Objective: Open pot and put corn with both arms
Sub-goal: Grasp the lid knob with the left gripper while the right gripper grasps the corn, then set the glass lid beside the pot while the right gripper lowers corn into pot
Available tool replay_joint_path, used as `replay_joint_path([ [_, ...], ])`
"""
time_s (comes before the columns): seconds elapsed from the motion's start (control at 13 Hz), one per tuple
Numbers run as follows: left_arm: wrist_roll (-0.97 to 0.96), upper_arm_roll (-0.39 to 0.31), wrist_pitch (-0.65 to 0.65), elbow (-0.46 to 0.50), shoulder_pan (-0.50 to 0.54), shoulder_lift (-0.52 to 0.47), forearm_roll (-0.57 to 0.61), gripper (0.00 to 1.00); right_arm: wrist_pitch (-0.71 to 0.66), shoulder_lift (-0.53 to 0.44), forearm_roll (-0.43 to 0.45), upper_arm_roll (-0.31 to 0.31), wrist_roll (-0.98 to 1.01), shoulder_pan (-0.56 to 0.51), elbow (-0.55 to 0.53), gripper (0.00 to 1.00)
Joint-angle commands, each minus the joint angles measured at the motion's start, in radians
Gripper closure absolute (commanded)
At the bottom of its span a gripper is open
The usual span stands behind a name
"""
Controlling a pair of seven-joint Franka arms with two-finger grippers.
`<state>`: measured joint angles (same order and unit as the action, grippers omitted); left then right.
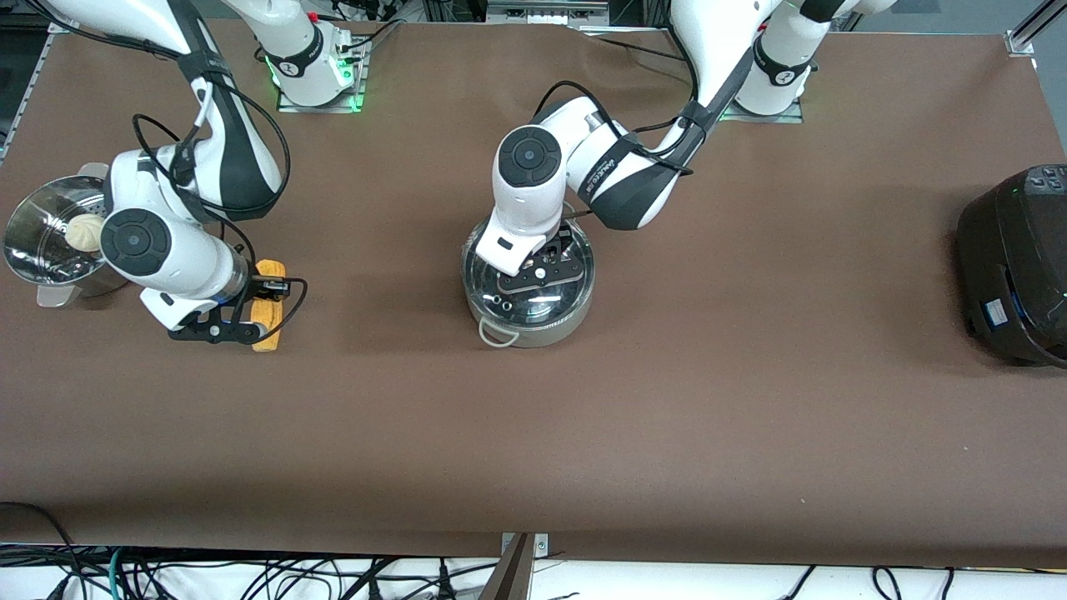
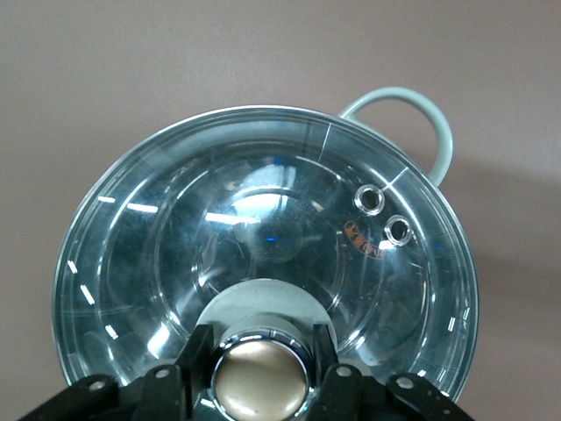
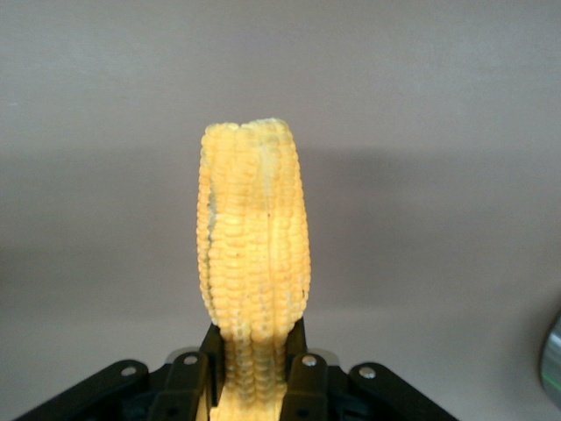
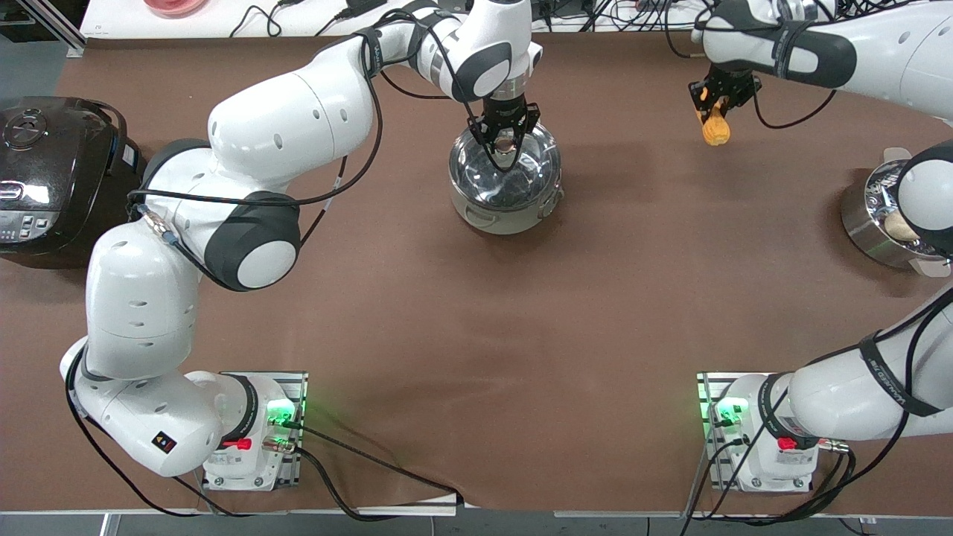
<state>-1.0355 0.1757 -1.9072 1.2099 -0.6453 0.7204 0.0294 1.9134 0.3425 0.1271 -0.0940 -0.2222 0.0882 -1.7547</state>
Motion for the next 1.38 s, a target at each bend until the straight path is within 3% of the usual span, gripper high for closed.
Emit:
replay_joint_path([
  [0.0,0.009,-0.007,0.063,-0.003,0.051,-0.103,0.015,1.0,-0.15,0.01,-0.096,-0.026,-0.002,0.011,0.136,1.0],
  [0.15,0.082,-0.002,0.158,0.017,0.129,-0.197,-0.043,1.0,-0.186,0.004,-0.232,-0.033,-0.002,0.011,0.161,1.0],
  [0.23,0.195,-0.002,0.187,0.072,0.182,-0.261,-0.06,1.0,-0.203,0.001,-0.283,-0.052,0.001,0.016,0.17,1.0],
  [0.46,0.545,-0.005,0.191,0.365,0.375,-0.476,-0.06,1.0,-0.151,0.025,-0.374,-0.189,-0.051,0.047,0.182,1.0],
  [0.62,0.728,-0.015,0.131,0.552,0.491,-0.573,-0.059,1.0,-0.023,0.056,-0.38,-0.197,-0.194,0.147,0.182,1.0],
  [0.69,0.835,-0.054,0.052,0.656,0.53,-0.605,-0.057,1.0,0.042,0.09,-0.379,-0.197,-0.257,0.195,0.182,1.0],
  [0.85,1.039,-0.149,-0.167,0.828,0.552,-0.621,-0.068,1.0,0.201,0.147,-0.371,-0.197,-0.331,0.284,0.182,1.0],
  [1.08,1.18,-0.173,-0.441,0.999,0.575,-0.58,-0.111,1.0,0.312,0.234,-0.362,-0.196,-0.384,0.356,0.182,1.0],
  [1.31,1.184,-0.173,-0.477,1.039,0.576,-0.489,-0.112,1.0,0.435,0.309,-0.362,-0.196,-0.384,0.372,0.182,1.0],
])
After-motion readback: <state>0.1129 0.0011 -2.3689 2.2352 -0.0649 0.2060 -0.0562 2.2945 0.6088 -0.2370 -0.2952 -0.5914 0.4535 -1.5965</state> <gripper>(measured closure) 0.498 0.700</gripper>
